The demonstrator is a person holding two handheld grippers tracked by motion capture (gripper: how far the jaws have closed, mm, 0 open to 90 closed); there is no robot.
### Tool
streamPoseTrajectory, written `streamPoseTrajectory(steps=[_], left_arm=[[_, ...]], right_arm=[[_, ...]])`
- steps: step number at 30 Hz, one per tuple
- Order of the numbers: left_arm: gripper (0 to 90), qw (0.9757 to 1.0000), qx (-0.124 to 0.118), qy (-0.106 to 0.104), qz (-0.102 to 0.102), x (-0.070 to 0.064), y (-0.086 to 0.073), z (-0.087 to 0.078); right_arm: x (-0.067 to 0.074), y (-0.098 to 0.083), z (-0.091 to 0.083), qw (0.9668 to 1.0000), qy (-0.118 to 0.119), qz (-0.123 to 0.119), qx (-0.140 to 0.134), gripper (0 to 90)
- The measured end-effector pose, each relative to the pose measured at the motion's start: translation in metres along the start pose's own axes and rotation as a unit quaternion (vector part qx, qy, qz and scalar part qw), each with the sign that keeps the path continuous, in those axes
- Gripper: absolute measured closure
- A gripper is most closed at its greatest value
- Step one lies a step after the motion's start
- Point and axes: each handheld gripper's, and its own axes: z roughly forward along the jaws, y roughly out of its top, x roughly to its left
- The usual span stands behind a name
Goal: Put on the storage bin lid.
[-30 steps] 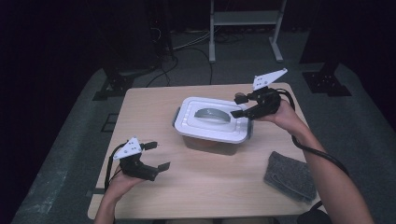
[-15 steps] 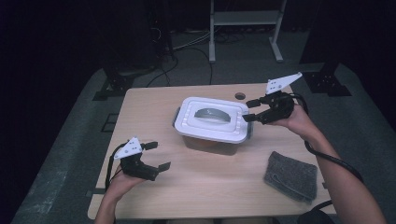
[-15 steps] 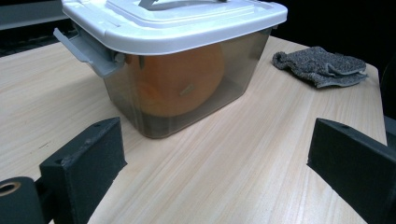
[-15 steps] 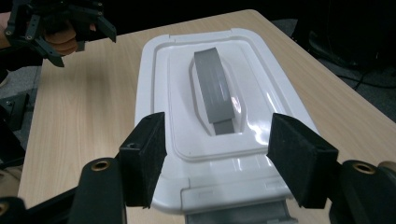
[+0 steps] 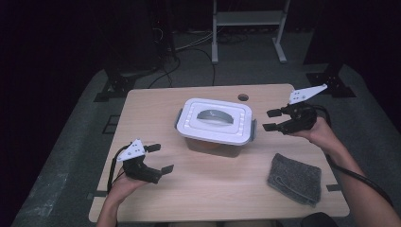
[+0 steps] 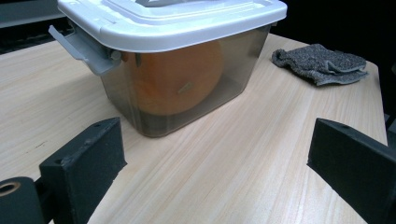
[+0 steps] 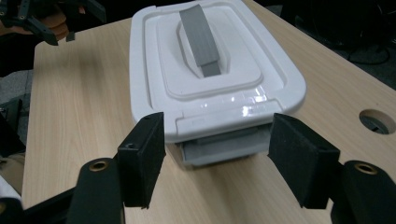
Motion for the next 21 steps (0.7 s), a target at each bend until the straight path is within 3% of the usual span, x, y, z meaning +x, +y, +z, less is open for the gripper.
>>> streamPoseTrajectory(steps=[21], left_arm=[[2.8,1.0,0.002,0.0,0.002,-0.001,0.0,0.001]], right_arm=[[0.0,-0.057,-0.013,0.9982,-0.008,0.058,-0.013,32.9]])
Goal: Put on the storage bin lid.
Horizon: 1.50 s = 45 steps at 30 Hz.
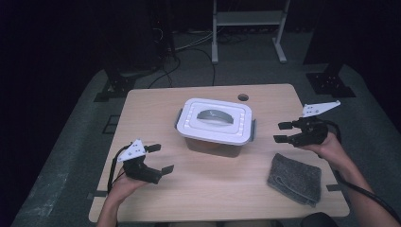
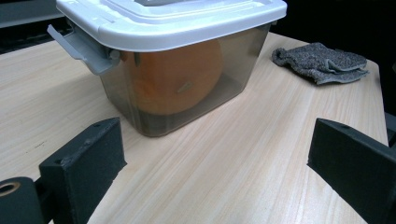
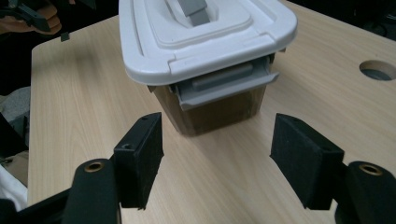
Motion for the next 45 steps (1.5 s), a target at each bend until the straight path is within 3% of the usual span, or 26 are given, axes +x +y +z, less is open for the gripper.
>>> streamPoseTrajectory(steps=[14,45], left_arm=[[2.8,1.0,0.004,0.0,-0.002,-0.001,-0.001,0.001],[2.7,1.0,0.008,-0.002,0.0,-0.001,-0.001,0.002]], right_arm=[[-0.003,-0.033,0.0,0.9996,-0.003,0.029,-0.001,32.0],[0.004,-0.078,0.0,0.9982,-0.002,0.059,-0.009,30.0]])
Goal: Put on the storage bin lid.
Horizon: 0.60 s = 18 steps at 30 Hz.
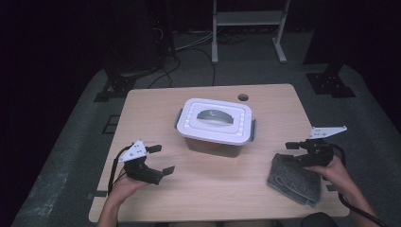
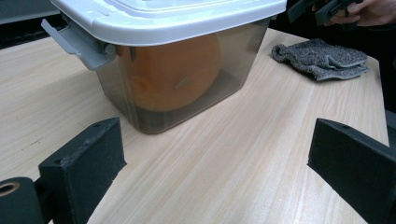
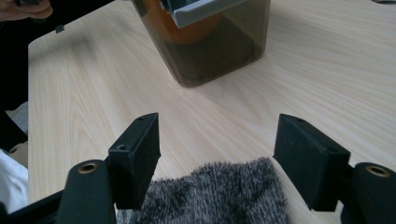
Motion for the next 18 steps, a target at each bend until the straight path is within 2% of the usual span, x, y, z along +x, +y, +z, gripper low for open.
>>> streamPoseTrajectory(steps=[18], left_arm=[[2.8,1.0,-0.002,0.0,0.0,0.0,0.0,0.0]], right_arm=[[0.005,-0.017,-0.003,0.9999,-0.002,0.011,-0.003,28.7]])
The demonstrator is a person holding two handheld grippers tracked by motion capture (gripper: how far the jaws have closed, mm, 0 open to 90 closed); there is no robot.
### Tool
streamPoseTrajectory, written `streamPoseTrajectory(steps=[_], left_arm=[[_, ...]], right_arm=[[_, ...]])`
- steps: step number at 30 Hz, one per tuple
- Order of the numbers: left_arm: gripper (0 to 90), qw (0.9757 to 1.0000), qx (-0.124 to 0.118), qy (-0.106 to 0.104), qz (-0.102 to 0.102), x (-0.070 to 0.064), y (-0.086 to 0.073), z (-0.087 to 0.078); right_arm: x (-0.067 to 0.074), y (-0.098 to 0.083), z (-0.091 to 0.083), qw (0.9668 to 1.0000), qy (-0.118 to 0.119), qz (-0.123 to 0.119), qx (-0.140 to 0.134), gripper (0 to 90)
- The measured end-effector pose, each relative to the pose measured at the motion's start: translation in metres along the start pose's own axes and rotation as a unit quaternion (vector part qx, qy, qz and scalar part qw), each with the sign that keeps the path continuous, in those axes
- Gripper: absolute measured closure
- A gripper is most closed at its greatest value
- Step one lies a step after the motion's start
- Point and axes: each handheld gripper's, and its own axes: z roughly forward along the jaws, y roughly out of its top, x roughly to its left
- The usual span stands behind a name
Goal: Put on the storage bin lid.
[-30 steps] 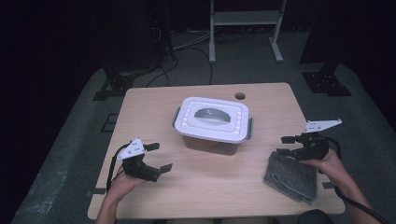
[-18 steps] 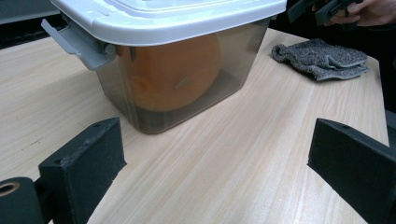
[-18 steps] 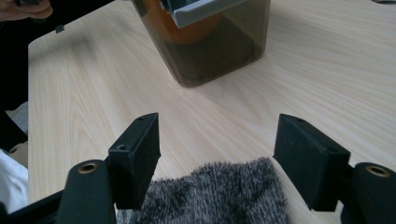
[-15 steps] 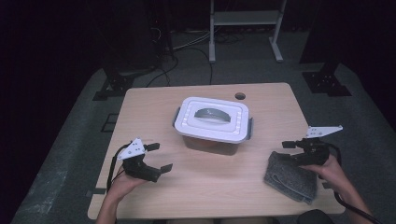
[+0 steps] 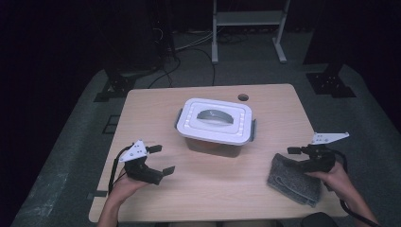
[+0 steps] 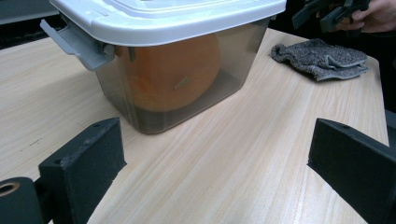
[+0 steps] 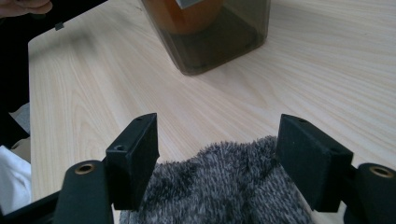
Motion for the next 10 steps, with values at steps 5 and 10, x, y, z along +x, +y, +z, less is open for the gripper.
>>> streamPoseTrajectory(steps=[5,10], left_arm=[[2.7,1.0,0.002,-0.001,0.002,-0.0001,-0.0001,0.0006],[2.7,1.0,0.0,0.0,0.001,0.0002,0.0004,0.0]], right_arm=[[0.0027,-0.0024,-0.0012,1.0,0.001,-0.002,-0.003,28.4],[0.0056,-0.0041,-0.0006,1.0,0.001,-0.004,-0.005,27.8]])
